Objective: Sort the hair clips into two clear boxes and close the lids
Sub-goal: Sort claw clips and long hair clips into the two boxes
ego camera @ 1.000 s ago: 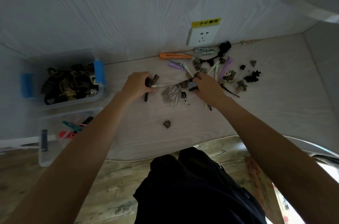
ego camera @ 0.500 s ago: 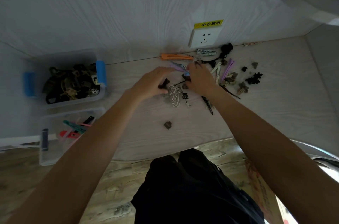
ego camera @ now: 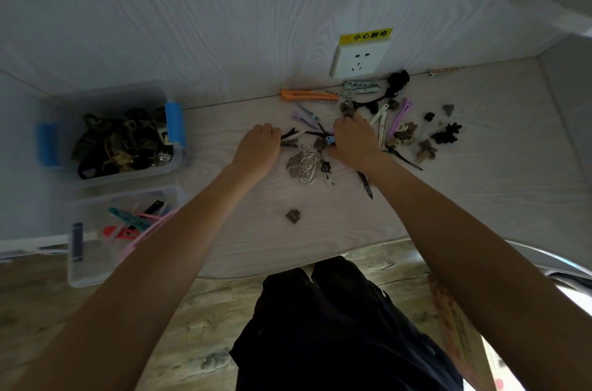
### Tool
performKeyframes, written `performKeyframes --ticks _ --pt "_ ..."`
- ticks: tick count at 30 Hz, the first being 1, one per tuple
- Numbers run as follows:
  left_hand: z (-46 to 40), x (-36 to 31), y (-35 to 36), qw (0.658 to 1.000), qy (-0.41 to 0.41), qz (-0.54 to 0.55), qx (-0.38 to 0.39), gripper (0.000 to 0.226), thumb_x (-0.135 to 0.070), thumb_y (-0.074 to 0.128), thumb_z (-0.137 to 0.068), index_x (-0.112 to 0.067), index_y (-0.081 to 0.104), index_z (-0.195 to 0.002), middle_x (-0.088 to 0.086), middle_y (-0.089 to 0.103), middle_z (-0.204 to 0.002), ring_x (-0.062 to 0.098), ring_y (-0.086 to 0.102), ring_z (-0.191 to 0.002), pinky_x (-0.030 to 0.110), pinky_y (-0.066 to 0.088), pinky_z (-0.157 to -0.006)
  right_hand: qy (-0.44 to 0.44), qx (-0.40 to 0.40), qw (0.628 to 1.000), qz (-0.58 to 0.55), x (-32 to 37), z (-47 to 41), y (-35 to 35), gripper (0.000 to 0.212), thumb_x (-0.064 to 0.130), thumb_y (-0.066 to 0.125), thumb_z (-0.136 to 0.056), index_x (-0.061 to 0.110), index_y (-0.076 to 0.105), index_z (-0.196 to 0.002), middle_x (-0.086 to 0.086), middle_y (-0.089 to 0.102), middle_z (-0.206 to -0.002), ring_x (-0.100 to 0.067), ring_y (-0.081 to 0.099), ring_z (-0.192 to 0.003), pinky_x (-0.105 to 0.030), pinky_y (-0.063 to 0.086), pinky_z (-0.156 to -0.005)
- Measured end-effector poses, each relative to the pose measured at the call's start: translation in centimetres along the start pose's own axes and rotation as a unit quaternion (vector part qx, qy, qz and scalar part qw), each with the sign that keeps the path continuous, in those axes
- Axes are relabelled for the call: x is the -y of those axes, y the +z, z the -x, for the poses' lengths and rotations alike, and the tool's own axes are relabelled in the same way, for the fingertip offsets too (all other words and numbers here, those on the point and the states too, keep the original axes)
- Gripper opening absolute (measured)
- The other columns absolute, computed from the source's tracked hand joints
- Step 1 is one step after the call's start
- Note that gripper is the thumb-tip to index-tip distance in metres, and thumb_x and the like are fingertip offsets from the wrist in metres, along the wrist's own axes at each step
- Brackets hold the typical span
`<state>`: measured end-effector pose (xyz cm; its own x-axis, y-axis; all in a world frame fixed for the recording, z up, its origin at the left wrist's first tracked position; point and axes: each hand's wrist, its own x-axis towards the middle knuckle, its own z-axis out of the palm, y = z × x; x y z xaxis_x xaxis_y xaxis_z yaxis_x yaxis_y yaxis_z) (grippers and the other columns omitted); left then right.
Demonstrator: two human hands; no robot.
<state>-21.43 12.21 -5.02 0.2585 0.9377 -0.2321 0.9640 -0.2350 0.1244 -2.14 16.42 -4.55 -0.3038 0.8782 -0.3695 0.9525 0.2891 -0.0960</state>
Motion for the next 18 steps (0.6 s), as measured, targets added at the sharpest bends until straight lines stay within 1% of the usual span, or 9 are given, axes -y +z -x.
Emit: performKeyframes --ticks 3,5,7,9,11,13,14,16,18 --pt "0.0 -0.3 0.3 0.999 -0.022 0.028 -0.012 0.02 -0.004 0.038 -0.095 0.0 0.047 -0.112 0.02 0.048 -0.111 0.032 0.053 -0.09 0.034 0.036 -0.068 0.0 -0.027 1.0 -0.009 -0.2 0.1 0.1 0.048 0.04 0.054 -0.088 0.0 0.049 -0.115 -0.02 0.054 -0.12 -0.033 0.042 -0.117 -0.04 0.038 -0.094" --pt "0.1 -0.2 0.2 0.997 -0.038 0.067 -0.01 0.02 -0.006 0.038 -0.096 -0.001 0.046 -0.113 0.019 0.047 -0.111 0.031 0.053 -0.087 0.033 0.033 -0.064 -0.001 -0.052 0.998 -0.021 -0.4 0.3 -0.2 0.043 0.035 0.048 -0.092 0.0 0.047 -0.117 -0.02 0.054 -0.12 -0.033 0.043 -0.114 -0.039 0.035 -0.094" --pt "0.3 -0.2 -0.2 0.99 -0.064 0.121 -0.018 0.021 -0.012 0.035 -0.098 -0.002 0.046 -0.112 0.018 0.052 -0.105 0.031 0.054 -0.084 0.034 0.033 -0.063 -0.004 -0.097 0.994 -0.05 -0.6 0.7 -0.6 0.035 0.028 0.044 -0.094 -0.001 0.048 -0.113 -0.02 0.056 -0.114 -0.033 0.045 -0.107 -0.039 0.034 -0.088" --pt "1.0 -0.2 -0.9 0.978 -0.1 0.178 -0.042 0.025 -0.02 0.031 -0.1 -0.003 0.047 -0.107 0.013 0.057 -0.09 0.03 0.056 -0.076 0.034 0.034 -0.06 0.009 -0.14 0.981 -0.137 -0.6 1.1 -1.1 0.03 0.024 0.047 -0.093 -0.001 0.05 -0.108 -0.021 0.058 -0.105 -0.032 0.046 -0.101 -0.038 0.034 -0.078" --pt "1.8 -0.2 -1.7 0.961 -0.121 0.238 -0.073 0.027 -0.026 0.031 -0.101 -0.005 0.047 -0.104 0.002 0.051 -0.071 0.022 0.052 -0.062 0.027 0.032 -0.052 0.022 -0.159 0.955 -0.249 -0.3 1.5 -1.8 0.025 0.022 0.049 -0.093 -0.001 0.051 -0.103 -0.017 0.055 -0.092 -0.03 0.047 -0.093 -0.035 0.033 -0.072" --pt "3.2 -0.1 -2.9 0.942 -0.127 0.293 -0.102 0.028 -0.03 0.031 -0.101 -0.007 0.047 -0.1 -0.005 0.043 -0.061 0.012 0.043 -0.05 0.019 0.029 -0.043 0.018 -0.155 0.938 -0.31 0.3 1.9 -2.7 0.017 0.022 0.048 -0.094 0.005 0.048 -0.097 -0.01 0.049 -0.085 -0.026 0.048 -0.082 -0.032 0.031 -0.067" --pt "4.0 0.0 -3.6 0.938 -0.124 0.303 -0.115 0.028 -0.031 0.031 -0.101 -0.008 0.047 -0.1 -0.007 0.041 -0.059 0.01 0.04 -0.047 0.019 0.029 -0.041 0.018 -0.143 0.934 -0.328 0.6 2.1 -2.8 0.015 0.022 0.047 -0.095 0.008 0.046 -0.096 -0.009 0.05 -0.084 -0.023 0.048 -0.078 -0.031 0.031 -0.065" --pt "6.3 0.6 -4.9 0.936 -0.119 0.298 -0.143 0.029 -0.032 0.033 -0.1 -0.008 0.049 -0.104 -0.009 0.04 -0.057 0.007 0.04 -0.046 0.018 0.029 -0.043 0.019 -0.114 0.924 -0.364 1.5 2.7 -3.1 0.016 0.024 0.045 -0.096 0.008 0.044 -0.097 -0.006 0.055 -0.083 -0.021 0.049 -0.072 -0.03 0.034 -0.064" --pt "9.2 1.4 -5.8 0.938 -0.122 0.275 -0.172 0.026 -0.028 0.037 -0.1 -0.007 0.052 -0.107 -0.011 0.039 -0.057 0.006 0.042 -0.048 0.021 0.031 -0.046 0.021 -0.071 0.892 -0.447 2.5 3.4 -3.3 0.014 0.024 0.042 -0.098 0.01 0.043 -0.094 0.002 0.056 -0.077 -0.014 0.05 -0.065 -0.032 0.039 -0.066"
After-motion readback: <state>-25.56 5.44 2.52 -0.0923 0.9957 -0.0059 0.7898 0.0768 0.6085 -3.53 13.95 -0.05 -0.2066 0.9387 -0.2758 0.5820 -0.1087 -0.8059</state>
